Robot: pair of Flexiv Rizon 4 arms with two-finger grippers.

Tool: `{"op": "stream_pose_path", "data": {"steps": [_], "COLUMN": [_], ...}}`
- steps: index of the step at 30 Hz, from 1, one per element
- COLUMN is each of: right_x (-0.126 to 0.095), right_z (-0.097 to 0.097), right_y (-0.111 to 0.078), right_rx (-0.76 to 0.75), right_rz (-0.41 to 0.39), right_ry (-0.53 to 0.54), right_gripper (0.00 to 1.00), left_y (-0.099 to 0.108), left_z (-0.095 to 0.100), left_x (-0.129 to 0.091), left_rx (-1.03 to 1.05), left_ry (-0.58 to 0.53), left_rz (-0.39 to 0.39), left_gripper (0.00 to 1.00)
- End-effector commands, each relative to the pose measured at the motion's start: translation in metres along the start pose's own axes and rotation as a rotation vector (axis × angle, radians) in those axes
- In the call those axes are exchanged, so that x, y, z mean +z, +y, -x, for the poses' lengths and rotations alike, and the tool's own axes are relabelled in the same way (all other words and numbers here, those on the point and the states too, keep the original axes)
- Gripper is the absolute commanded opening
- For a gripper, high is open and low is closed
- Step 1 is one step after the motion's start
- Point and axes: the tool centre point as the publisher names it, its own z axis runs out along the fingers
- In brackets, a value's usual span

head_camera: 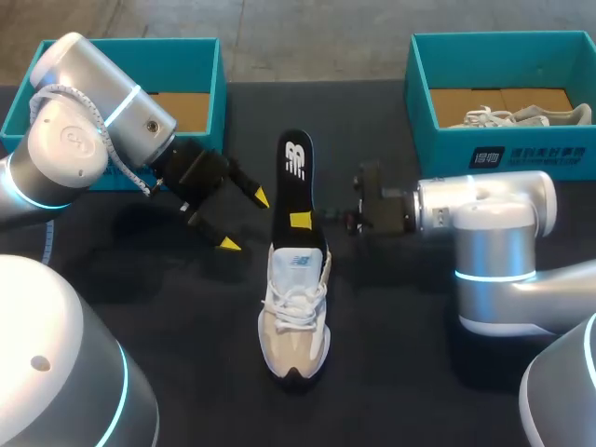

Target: Take the shoe out of the shoebox, open the shoe tongue, remove and reinsert the insole, then place the shoe into the shoebox

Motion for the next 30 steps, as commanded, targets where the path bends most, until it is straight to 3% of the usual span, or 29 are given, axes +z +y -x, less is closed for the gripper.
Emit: {"op": "stream_pose_path", "data": {"steps": [1,30], "right_x": [-0.002,0.0], "right_z": [-0.001,-0.007], "right_y": [-0.004,-0.03], "right_rx": [0.009,0.051], "right_rz": [-0.01,-0.025], "right_ry": [0.001,0.028], "right_gripper": [0.0,0.0], "left_y": [0.0,0.0], "left_z": [0.0,0.0], "left_x": [0.0,0.0], "left_rx": [0.0,0.0], "left_ry": [0.001,0.001], "left_rz": [0.003,0.003], "left_gripper": [1.0,1.0]}}
